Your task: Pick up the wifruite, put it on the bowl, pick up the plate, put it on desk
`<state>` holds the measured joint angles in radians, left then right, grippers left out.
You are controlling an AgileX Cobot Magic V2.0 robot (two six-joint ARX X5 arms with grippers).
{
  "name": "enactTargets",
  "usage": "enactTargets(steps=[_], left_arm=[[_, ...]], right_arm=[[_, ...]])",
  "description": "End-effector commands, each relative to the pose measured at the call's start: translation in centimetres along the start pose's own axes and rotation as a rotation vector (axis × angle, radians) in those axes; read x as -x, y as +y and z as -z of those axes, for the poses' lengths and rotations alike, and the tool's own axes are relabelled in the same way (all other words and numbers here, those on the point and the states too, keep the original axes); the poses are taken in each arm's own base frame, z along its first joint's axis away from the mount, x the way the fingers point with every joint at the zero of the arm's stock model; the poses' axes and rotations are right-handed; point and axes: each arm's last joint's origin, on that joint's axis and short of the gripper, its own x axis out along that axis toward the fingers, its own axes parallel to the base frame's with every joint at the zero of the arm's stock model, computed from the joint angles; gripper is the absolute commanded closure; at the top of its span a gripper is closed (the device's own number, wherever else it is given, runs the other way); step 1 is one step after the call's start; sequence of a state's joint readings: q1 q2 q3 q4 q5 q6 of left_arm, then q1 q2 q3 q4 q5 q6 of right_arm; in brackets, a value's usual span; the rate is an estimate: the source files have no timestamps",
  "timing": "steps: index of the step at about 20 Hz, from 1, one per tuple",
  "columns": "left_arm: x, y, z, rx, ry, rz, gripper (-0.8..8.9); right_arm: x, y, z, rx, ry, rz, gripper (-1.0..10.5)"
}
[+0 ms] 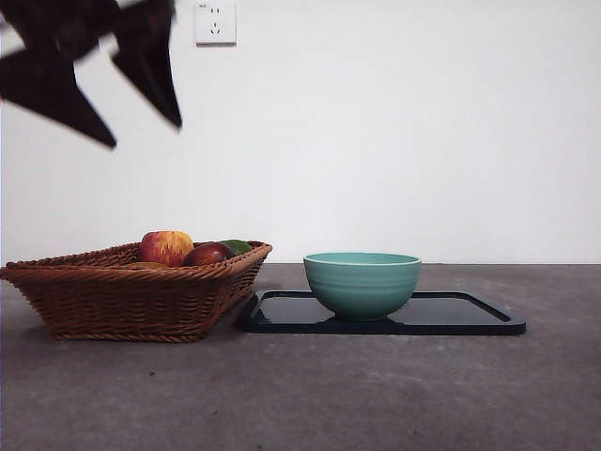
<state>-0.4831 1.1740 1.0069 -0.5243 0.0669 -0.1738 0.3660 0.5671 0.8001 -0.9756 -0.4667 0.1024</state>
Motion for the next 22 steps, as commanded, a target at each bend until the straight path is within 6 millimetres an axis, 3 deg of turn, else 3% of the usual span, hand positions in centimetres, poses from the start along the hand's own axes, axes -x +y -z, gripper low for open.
enactTargets(steps=[1, 4, 9, 22], left_arm=[[3.0, -1.0, 0.0, -0.023, -0.032, 0.116, 4.3], [6.2, -1.4, 1.0, -0.038, -0.026, 0.228, 4.32], [8.9, -1.6, 2.6, -0.081, 0.02, 0.35, 4.39], [9.6, -1.5, 3.9, -0.158, 0.111, 0.396, 4.4]], right_arm=[[0.1, 0.1, -0.3, 0.009, -0.014, 0.0, 7.3], [0.1, 0.1, -0.4, 0.009, -0.018, 0.016, 7.3], [0.1, 0.1, -0.4, 0.008, -0.017, 0.017, 7.3], [0.1, 0.1, -0.3, -0.019, -0.017, 0.017, 7.3]])
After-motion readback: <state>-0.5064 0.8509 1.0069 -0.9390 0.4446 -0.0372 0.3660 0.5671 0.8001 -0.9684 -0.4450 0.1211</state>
